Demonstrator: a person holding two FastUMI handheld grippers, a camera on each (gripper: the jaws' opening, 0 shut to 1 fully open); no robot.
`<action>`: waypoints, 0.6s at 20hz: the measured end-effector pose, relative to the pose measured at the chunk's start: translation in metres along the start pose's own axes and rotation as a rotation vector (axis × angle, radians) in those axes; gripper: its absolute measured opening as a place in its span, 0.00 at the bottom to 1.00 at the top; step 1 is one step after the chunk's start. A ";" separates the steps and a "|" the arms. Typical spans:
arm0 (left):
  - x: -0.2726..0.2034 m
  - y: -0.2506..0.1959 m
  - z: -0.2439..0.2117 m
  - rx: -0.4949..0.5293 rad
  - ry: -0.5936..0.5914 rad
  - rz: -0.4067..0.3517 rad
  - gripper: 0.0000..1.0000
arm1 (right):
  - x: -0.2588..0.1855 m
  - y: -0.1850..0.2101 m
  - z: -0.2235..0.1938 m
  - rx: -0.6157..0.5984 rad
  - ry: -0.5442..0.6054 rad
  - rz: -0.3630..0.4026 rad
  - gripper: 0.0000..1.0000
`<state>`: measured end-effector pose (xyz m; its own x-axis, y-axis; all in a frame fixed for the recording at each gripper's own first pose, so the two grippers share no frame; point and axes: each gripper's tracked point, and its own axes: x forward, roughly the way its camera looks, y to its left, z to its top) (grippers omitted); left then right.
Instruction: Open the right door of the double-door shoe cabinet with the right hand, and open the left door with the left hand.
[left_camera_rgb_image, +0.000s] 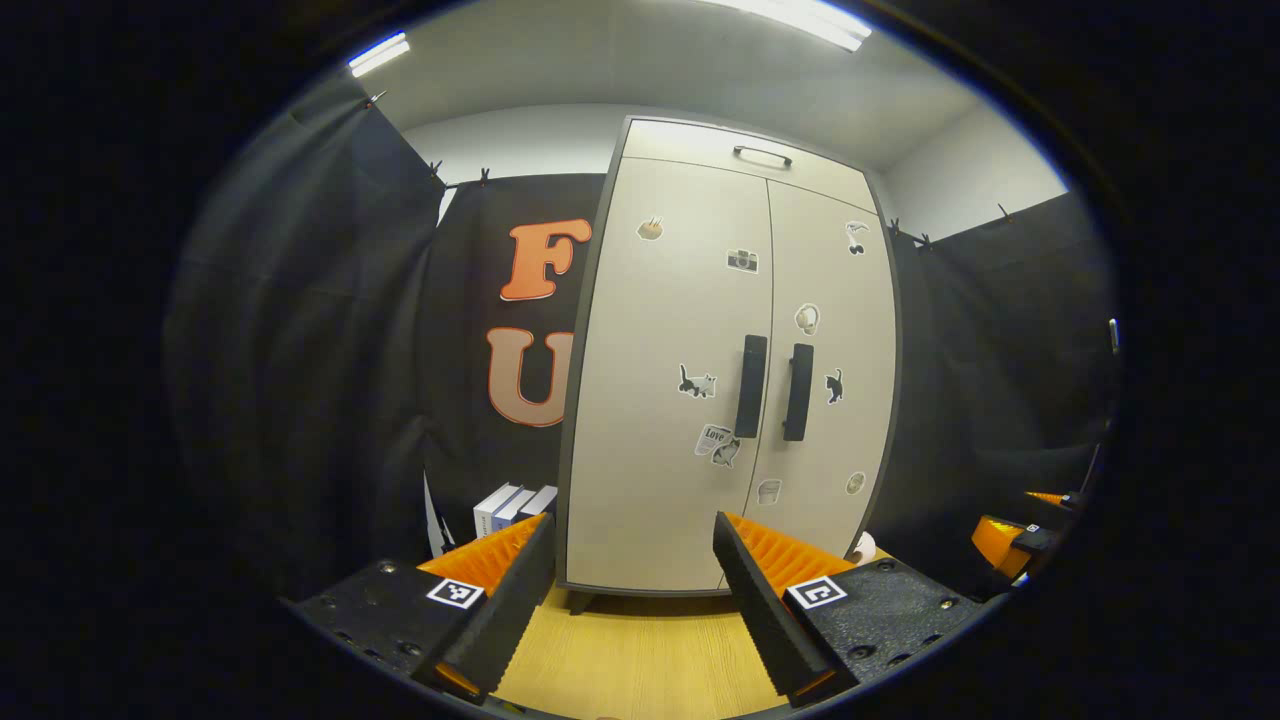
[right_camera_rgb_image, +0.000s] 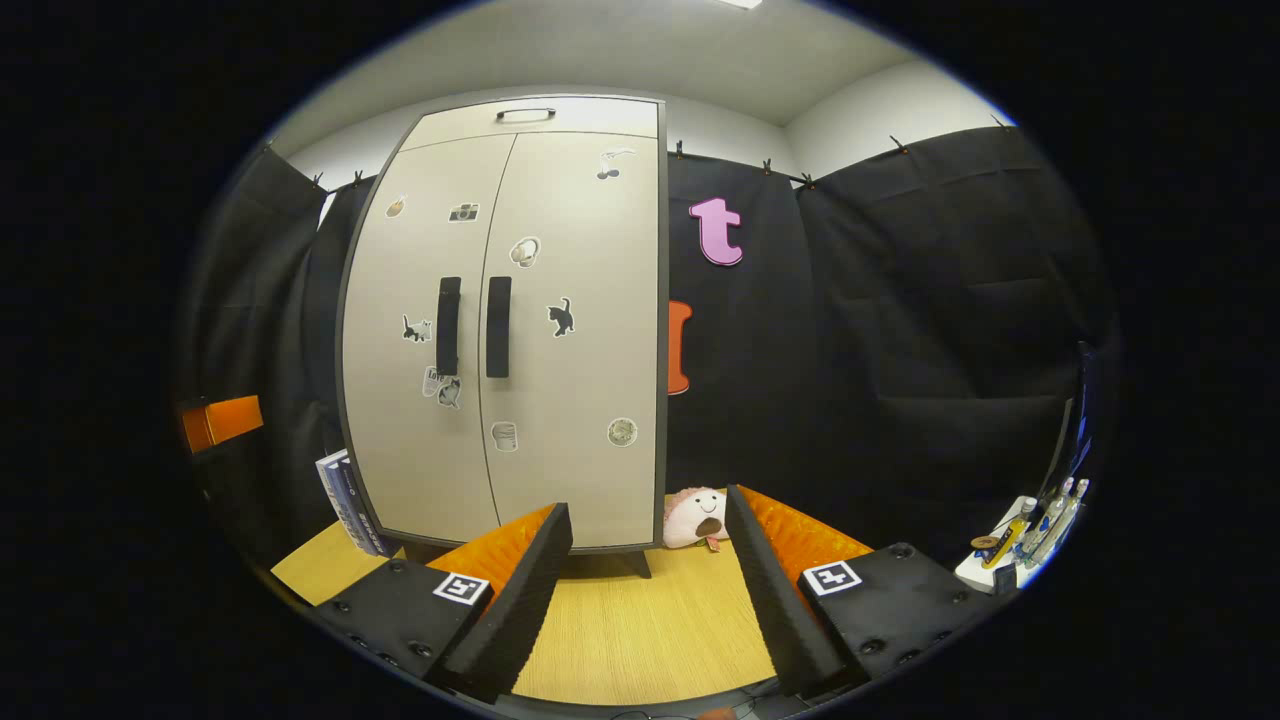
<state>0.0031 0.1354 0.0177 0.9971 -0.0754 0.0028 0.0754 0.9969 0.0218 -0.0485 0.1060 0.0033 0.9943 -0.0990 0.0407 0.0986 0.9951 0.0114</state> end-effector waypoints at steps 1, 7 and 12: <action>-0.001 0.001 0.001 0.002 -0.002 -0.006 0.95 | -0.002 -0.001 0.002 -0.003 -0.007 -0.004 0.94; -0.010 0.003 0.002 0.001 0.006 -0.004 0.95 | -0.005 0.003 0.012 -0.003 -0.019 0.005 0.94; -0.020 0.006 0.002 0.002 0.009 0.000 0.95 | 0.010 0.014 0.034 0.026 -0.029 0.025 0.94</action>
<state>-0.0160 0.1425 0.0194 0.9972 -0.0749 -0.0062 0.0751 0.9969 0.0239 -0.0384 0.1185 0.0377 0.9947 -0.0747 0.0706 0.0722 0.9967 0.0363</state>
